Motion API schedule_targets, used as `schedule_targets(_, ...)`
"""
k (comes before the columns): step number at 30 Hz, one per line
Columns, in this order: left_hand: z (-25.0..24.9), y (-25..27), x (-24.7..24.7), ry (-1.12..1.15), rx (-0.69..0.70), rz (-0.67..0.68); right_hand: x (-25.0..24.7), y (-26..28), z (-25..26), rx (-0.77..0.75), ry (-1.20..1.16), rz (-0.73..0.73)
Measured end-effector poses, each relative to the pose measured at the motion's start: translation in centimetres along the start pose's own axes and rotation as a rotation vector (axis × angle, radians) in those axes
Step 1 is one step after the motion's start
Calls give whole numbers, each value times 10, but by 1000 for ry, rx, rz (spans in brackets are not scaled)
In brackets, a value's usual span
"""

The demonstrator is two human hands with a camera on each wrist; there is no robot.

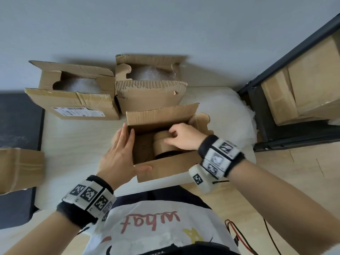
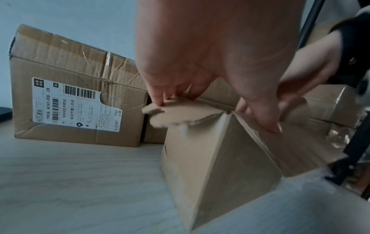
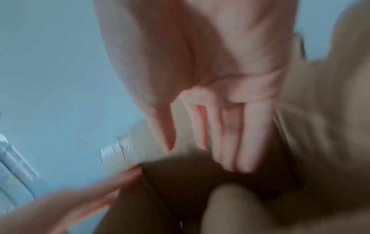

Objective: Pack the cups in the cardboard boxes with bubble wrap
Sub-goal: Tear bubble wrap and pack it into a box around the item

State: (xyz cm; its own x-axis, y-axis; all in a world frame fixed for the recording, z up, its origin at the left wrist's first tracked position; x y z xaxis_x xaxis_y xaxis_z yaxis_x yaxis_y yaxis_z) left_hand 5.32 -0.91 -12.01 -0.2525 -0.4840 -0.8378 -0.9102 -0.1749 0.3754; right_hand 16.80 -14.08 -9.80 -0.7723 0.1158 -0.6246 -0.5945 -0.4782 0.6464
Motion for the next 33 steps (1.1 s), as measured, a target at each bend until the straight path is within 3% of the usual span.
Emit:
schedule_targets(4,-7,3,-7,-117,58,-33,-84,56,-5,-306,-463,-365)
schedule_targets(6,-9,4,-9,-177,74,-39,-118,72,-40,-312,-499,-574)
schedule_targets(8,-13,8,-11,-215,109,-64,-128,65,-89,-184,-414,-680)
schedule_targets(10,-18,12,-9,-245,170,-69,-118,40,-139,8,-228,-640)
schedule_targets(12,-24,18,-1,-295,279,-61,-93,11,-179,167,-30,-479)
schedule_targets(16,-33,25,0,-319,468,-128,-62,-18,-220,305,219,-299)
schedule_targets(23,-32,17,-13,-358,471,-232,-51,-28,-225,259,458,-339)
schedule_targets(33,-21,8,-19,-385,447,-194,-46,-37,-211,153,699,-371)
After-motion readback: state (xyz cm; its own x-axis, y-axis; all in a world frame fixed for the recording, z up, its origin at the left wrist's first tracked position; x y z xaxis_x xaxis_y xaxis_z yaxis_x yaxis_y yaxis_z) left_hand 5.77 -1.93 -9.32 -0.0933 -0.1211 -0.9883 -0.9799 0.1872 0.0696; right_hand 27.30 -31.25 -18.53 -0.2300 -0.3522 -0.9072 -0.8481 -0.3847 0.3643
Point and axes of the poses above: each hand's wrist, its own y-axis away from the middle knuckle, its own x-axis out of the palm, z = x × y, the point moved 10 cm from there along -y, towards the middle knuckle, and after that the axes turned 1 degree about -y, right-handed, at the moved point
